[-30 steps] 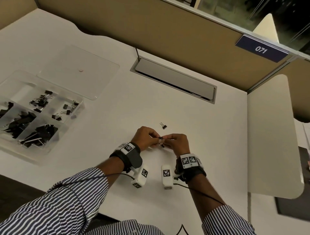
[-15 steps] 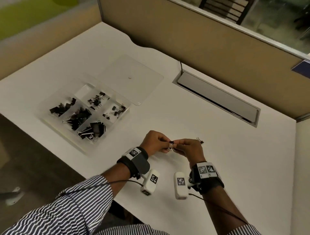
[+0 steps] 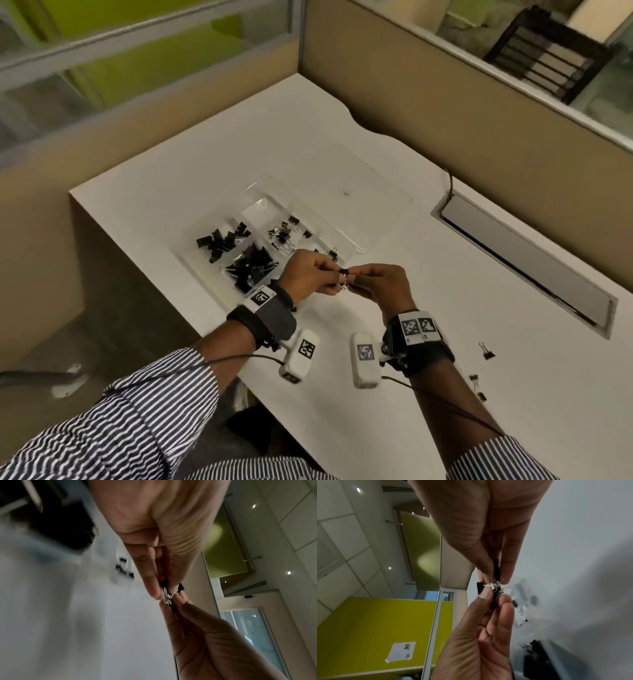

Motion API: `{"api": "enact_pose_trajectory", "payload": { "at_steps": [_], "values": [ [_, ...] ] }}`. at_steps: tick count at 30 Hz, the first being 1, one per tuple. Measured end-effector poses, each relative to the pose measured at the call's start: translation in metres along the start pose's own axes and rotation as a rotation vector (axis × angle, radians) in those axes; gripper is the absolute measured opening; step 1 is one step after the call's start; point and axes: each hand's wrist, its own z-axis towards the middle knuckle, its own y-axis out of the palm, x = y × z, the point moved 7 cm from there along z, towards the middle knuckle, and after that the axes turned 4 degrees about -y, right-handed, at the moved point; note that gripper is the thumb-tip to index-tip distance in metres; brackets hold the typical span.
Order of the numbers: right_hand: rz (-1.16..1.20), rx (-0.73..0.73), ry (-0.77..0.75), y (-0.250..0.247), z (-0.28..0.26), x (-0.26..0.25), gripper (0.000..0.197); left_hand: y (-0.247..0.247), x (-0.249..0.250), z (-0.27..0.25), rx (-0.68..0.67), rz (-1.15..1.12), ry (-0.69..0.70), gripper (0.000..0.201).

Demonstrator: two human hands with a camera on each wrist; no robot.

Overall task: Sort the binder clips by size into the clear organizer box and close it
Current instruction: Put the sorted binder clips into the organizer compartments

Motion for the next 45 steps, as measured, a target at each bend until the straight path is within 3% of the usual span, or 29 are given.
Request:
{"api": "enact_pose_trajectory", "payload": {
  "at_steps": [12, 19, 25, 30, 34, 37, 45],
  "values": [
    [-0.039, -0.070, -0.014, 0.156, 0.107, -0.041, 0.014, -0.164, 0.046, 0.072, 0.113, 0.049, 0.032, 0.020],
    [-0.139, -0.007, 0.008, 0.189, 0.150, -0.046, 0.014, -0.203, 0.059, 0.113, 0.129, 0.160, 0.085, 0.020],
    [-0.190, 0.017, 0.009, 0.189, 0.164, -0.051, 0.021, -0.216, 0.068, 0.123, 0.241, 0.477, 0.248, 0.010],
    [-0.475, -0.002, -0.156, 0.178, 0.161, -0.062, 0.026, -0.206, 0.080, 0.118, 0.286, 0.603, 0.401, 0.019],
    [-0.740, -0.014, -0.271, 0.162, 0.141, -0.068, 0.036, -0.169, 0.080, 0.110, 0.174, 0.708, 0.473, 0.051],
    [-0.854, -0.032, -0.329, 0.140, 0.120, -0.064, 0.046, -0.134, 0.075, 0.099, 0.076, 0.789, 0.518, 0.064],
    [-0.963, 0.083, -0.251, 0.029, 0.053, -0.021, 0.063, -0.032, 0.044, 0.065, -0.012, 0.999, 0.546, 0.082]
  ]
}}
